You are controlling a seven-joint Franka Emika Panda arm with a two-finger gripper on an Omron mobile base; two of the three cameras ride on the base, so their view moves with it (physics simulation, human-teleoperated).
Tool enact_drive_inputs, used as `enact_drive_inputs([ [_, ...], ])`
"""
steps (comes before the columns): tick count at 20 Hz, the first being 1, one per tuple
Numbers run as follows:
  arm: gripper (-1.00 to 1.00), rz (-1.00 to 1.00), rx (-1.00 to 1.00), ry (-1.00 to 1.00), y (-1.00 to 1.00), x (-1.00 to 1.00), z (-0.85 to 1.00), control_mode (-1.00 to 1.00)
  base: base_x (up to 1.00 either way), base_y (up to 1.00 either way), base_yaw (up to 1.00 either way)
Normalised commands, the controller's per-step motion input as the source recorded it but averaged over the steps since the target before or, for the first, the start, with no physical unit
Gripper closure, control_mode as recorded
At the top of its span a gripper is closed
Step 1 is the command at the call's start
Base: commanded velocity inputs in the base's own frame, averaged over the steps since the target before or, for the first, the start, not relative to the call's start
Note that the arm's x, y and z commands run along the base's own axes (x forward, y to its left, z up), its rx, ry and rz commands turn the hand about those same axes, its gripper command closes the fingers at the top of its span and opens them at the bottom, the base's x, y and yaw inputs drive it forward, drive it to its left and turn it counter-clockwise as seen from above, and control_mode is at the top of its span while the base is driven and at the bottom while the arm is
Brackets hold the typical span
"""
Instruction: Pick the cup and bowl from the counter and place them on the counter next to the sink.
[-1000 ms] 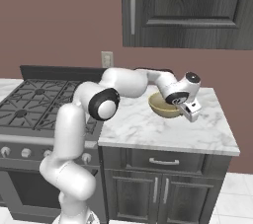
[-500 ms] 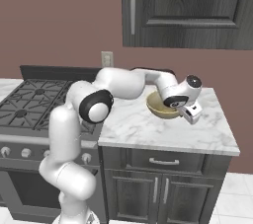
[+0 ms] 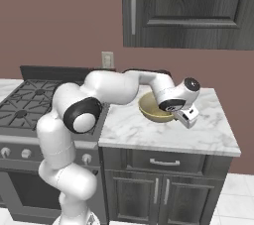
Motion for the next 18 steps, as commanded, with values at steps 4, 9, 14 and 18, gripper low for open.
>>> enact_drive_inputs([
  [4, 1.0, 0.08, 0.0, 0.0, 0.32, -0.53, 0.39, -1.0, 0.0, 0.0, 0.0],
  [9, 1.0, 0.06, 0.0, 0.0, 0.35, -0.55, 0.36, -1.0, 0.0, 0.0, 0.0],
  [14, 1.0, 0.02, 0.0, 0.0, 0.46, -0.46, 0.4, -1.0, 0.0, 0.0, 0.0],
  [18, 1.0, 0.01, 0.0, 0.0, 0.53, -0.42, 0.36, -1.0, 0.0, 0.0, 0.0],
])
